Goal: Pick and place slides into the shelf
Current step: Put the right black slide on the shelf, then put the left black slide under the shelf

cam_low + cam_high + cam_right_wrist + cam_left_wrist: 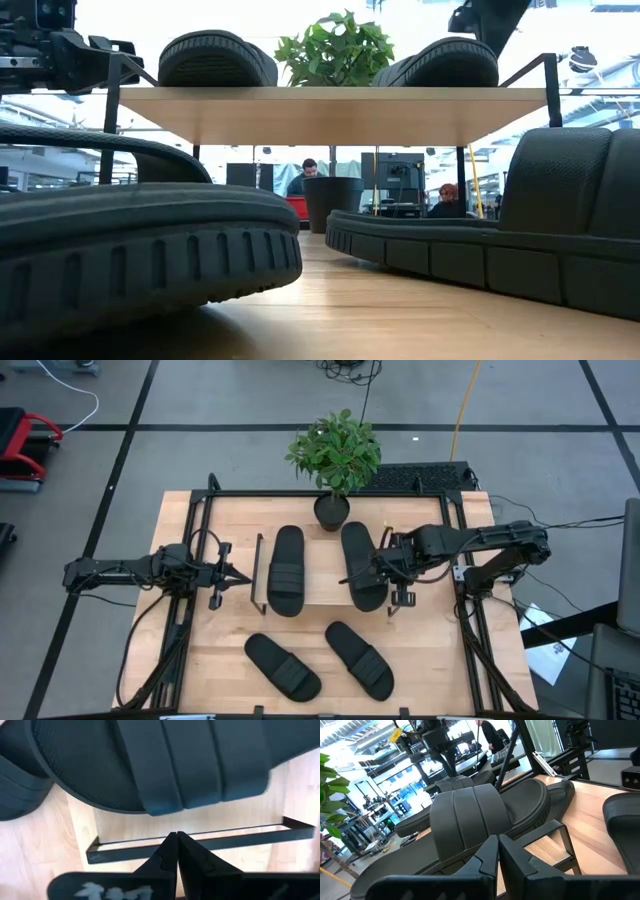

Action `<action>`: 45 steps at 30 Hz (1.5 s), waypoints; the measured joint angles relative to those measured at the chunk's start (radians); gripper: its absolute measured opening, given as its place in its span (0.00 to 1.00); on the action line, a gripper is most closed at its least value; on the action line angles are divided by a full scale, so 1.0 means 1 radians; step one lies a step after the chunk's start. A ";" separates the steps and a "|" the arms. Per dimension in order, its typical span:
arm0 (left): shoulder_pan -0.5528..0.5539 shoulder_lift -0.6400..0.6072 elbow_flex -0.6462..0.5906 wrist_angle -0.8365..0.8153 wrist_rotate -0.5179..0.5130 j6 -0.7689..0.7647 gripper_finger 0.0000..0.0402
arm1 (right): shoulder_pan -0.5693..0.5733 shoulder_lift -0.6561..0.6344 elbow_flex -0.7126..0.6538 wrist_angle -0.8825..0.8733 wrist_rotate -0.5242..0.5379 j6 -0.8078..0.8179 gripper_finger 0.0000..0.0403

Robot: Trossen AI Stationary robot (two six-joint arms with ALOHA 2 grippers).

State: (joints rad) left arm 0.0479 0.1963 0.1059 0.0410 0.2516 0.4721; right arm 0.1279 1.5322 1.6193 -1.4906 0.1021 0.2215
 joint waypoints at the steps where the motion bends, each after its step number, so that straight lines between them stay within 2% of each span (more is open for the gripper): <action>1: 0.000 0.000 0.000 0.002 0.000 0.000 0.06 | 0.001 0.000 -0.007 0.006 -0.002 0.003 0.00; 16: 0.000 0.000 0.000 0.008 0.000 -0.004 0.06 | 0.005 0.000 -0.095 0.101 -0.026 0.020 0.00; 33: 0.000 0.000 0.000 0.007 0.000 -0.004 0.06 | 0.005 0.000 -0.097 0.196 -0.111 -0.033 0.00; 39: 0.000 0.000 0.000 0.007 0.000 -0.005 0.06 | 0.005 0.000 -0.097 0.190 -0.105 -0.028 0.00; 45: 0.000 0.000 0.000 0.007 0.000 -0.005 0.06 | 0.011 -0.008 -0.070 0.107 -0.082 -0.001 0.00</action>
State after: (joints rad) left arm 0.0479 0.1962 0.1059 0.0480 0.2512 0.4667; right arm 0.1390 1.5238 1.5488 -1.3834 0.0205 0.2208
